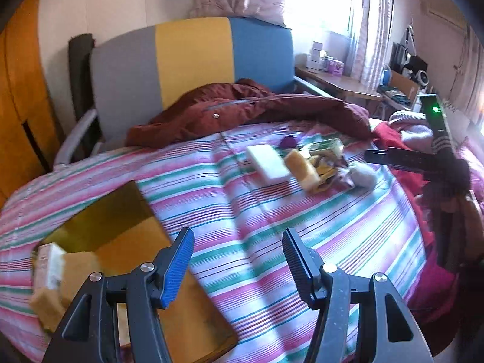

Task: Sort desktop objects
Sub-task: 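Move both grippers back to the pile of items on the bedspread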

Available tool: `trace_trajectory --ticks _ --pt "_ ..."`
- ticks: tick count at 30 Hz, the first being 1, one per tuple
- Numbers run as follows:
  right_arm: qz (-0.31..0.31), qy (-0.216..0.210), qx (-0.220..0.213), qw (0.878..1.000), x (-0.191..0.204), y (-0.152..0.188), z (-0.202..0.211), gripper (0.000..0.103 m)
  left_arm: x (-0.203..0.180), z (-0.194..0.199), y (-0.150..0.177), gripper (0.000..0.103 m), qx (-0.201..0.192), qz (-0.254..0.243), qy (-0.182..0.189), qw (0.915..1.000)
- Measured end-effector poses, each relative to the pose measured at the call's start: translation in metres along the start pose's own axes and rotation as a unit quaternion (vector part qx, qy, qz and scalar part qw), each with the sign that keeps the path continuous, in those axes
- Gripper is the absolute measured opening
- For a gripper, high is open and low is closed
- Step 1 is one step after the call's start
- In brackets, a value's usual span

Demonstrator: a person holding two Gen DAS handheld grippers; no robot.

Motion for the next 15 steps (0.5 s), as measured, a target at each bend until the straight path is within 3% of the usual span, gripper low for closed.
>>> trace_trajectory --ticks 4,15 --pt "0.031 0.004 -0.003 1.000 0.003 -0.019 -0.020 0.096 -0.017 -0.018 -0.010 0.062 0.007 -0.006 0.005 0.9999" --pt "0.134 0.000 -0.002 0.991 0.024 -0.041 -0.075 0.082 -0.053 -0.076 -0.036 0.062 0.035 0.041 0.075 0.9957"
Point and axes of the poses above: each gripper's, at about its wrist camera, not at the fingertips, and z roughly against the way its jaws point, x to its left, y to its underside, the point moved 10 cm from there along -z, roughly the way its jaws point, and after that the axes turned 4 degrees about -x, right-handed, at the moved point
